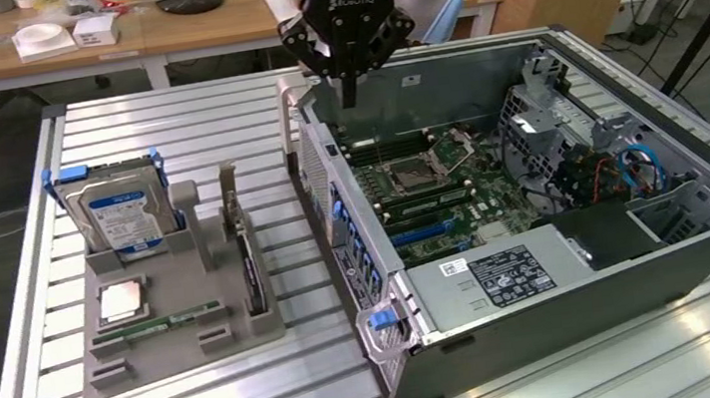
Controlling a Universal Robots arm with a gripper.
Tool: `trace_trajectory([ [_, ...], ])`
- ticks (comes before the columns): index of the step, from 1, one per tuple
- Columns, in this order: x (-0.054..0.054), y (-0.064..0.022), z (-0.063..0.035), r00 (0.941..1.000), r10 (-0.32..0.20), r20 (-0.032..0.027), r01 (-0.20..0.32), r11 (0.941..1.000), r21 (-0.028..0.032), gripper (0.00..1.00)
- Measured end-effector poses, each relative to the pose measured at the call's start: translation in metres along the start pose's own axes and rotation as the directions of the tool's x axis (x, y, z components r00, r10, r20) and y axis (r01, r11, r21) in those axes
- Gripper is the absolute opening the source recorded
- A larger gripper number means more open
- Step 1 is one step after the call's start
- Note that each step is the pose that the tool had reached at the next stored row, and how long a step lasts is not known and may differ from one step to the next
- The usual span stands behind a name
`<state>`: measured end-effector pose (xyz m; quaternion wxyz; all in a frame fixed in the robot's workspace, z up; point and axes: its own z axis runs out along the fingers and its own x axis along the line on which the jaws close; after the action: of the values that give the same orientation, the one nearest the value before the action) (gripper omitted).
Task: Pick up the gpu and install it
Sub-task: 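Reach for the gpu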
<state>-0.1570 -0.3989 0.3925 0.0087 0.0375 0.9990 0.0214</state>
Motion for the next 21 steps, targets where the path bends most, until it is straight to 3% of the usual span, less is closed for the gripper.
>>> trace_trajectory([
  [21, 0.0072, -0.0005, 0.0, 1.0, 0.0, -0.0026, 0.0, 1.0, 0.0011, 0.11],
])
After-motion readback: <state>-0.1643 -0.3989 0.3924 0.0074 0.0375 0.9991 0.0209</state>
